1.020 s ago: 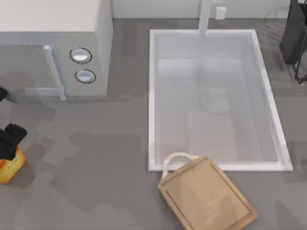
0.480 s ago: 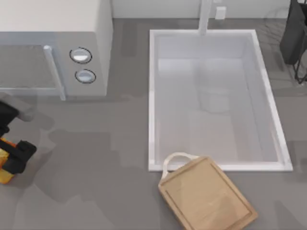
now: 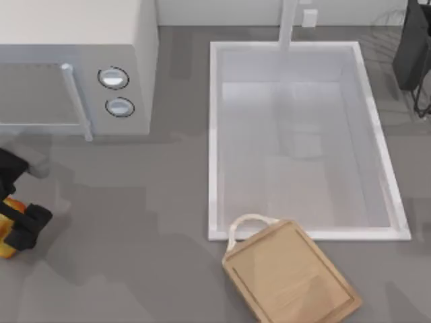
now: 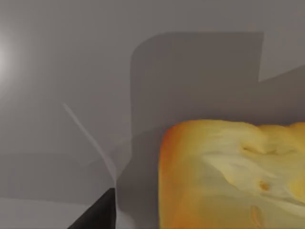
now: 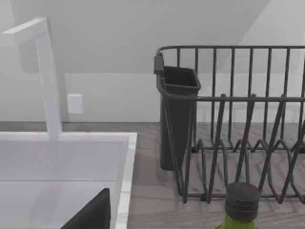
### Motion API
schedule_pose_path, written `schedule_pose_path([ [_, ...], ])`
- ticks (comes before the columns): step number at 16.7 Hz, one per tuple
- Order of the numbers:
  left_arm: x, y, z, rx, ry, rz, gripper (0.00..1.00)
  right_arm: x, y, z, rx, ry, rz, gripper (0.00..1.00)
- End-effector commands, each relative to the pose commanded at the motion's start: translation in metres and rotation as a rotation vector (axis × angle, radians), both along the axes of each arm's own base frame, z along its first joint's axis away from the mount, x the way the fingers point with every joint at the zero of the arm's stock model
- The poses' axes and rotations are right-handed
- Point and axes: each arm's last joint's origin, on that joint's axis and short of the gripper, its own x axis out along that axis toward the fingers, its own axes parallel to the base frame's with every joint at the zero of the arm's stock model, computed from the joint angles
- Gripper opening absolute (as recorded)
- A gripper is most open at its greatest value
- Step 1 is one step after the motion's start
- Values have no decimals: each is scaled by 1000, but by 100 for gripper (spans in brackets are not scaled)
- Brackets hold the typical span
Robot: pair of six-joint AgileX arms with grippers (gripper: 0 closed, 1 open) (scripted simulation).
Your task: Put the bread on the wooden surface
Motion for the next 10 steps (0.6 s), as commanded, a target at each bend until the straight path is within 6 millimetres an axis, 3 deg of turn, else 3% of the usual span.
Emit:
schedule_pose_path([
  [10, 0, 0, 0, 0, 0, 0, 10, 0, 0, 0, 0, 0, 0, 100],
])
